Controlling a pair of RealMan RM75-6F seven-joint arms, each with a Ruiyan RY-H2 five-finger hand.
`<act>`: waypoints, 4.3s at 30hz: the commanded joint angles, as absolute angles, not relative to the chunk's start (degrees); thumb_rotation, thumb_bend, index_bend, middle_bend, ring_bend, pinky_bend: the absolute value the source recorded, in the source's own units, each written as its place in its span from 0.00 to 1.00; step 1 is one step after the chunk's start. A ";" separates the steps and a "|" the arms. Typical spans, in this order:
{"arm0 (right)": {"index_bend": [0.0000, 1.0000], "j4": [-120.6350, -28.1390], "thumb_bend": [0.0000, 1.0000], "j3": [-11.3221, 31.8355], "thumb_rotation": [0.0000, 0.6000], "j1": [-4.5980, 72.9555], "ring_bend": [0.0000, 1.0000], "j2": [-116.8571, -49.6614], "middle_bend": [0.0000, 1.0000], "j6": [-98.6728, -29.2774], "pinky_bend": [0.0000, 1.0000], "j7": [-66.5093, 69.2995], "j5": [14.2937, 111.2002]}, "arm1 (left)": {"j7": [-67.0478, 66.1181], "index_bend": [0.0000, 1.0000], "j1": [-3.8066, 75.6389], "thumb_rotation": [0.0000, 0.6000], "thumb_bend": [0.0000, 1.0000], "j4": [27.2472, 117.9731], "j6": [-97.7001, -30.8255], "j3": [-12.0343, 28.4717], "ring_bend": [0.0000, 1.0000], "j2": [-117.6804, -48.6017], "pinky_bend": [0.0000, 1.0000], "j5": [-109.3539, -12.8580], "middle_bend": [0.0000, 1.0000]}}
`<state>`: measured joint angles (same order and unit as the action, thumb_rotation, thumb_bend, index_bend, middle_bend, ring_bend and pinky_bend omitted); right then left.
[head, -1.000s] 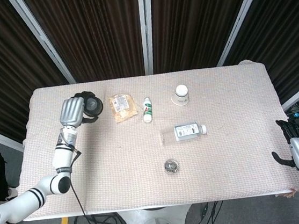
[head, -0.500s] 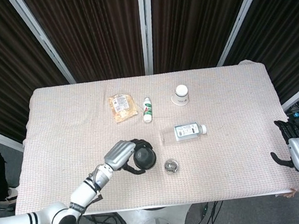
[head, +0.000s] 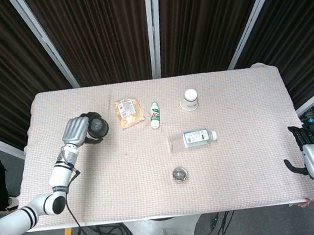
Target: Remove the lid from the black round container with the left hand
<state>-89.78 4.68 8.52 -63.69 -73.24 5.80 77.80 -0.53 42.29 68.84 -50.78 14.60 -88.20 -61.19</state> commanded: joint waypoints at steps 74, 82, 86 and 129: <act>0.05 -90.72 0.21 4.81 1.00 8.23 0.00 -63.16 0.06 -74.52 0.01 5.48 78.38 | 6.13 0.16 35.60 1.00 0.16 80.05 -60.33 10.84 0.26 -91.54 0.37 -75.32 0.41; 0.05 -91.38 0.21 4.80 1.00 8.39 0.00 -63.21 0.06 -74.62 0.01 4.56 78.59 | 6.98 0.16 35.64 1.00 0.16 72.80 -57.52 11.74 0.26 -92.31 0.38 -70.99 0.41; 0.05 -91.65 0.21 4.77 1.00 8.34 0.00 -63.13 0.06 -74.63 0.01 4.20 78.43 | 8.88 0.16 35.57 1.00 0.16 69.01 -55.85 11.46 0.25 -93.49 0.37 -70.08 0.38; 0.05 -91.49 0.21 4.83 1.00 7.59 0.00 -64.14 0.06 -78.38 0.01 5.03 81.22 | -11.34 0.15 10.66 1.00 0.04 86.92 -86.10 0.23 0.11 -73.80 0.19 -74.56 0.19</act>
<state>-91.55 4.81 7.62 -64.01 -78.29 5.13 81.16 -11.31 11.24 86.68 -85.54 0.72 -74.21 -74.01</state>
